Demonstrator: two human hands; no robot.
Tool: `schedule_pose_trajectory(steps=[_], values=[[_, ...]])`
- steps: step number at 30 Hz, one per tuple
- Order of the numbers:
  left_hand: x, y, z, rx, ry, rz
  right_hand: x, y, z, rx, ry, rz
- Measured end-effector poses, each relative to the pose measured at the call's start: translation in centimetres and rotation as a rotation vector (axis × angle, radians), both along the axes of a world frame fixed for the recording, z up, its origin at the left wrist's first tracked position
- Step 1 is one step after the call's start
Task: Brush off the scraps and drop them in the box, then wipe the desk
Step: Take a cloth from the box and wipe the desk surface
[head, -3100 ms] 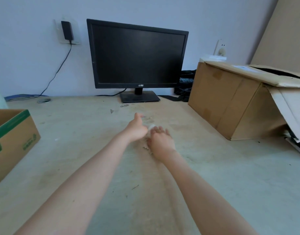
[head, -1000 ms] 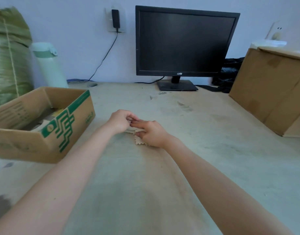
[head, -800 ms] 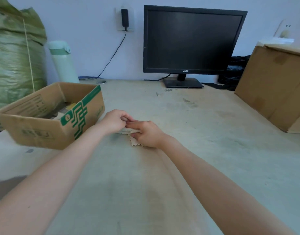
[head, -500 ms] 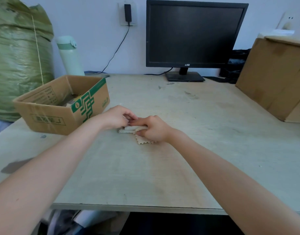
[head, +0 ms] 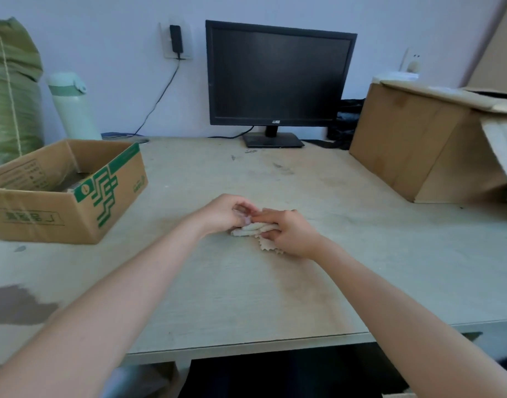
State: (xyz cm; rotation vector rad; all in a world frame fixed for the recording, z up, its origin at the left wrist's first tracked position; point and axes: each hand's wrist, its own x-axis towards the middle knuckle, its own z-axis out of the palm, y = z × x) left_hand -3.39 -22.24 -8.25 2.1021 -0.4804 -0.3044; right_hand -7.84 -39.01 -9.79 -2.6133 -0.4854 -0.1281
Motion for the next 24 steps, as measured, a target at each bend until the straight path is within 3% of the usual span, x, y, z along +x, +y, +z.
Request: schedule_pose_trajectory(steps=[4, 7, 15, 19, 24], values=[[0.3, -4.5, -0.2, 0.097, -0.074, -0.04, -0.8, -3.8, 0.0, 0.174, 0.021, -0.187], [0.9, -5.8, 0.3, 0.28, -0.155, -0.084, -1.0, -5.4, 0.1, 0.21, 0.058, -0.293], [0.6, -6.1, 1.3, 0.745, -0.435, -0.216, -2.6, -5.1, 0.0, 0.266, 0.014, -0.213], [0.3, -5.9, 2.1, 0.73, -0.305, -0.266, -3.5, -5.3, -0.1, 0.299, 0.012, -0.228], [-1.4, -6.2, 1.6, 0.75, -0.438, -0.249, -3.3, -4.0, 0.0, 0.32, 0.001, -0.24]])
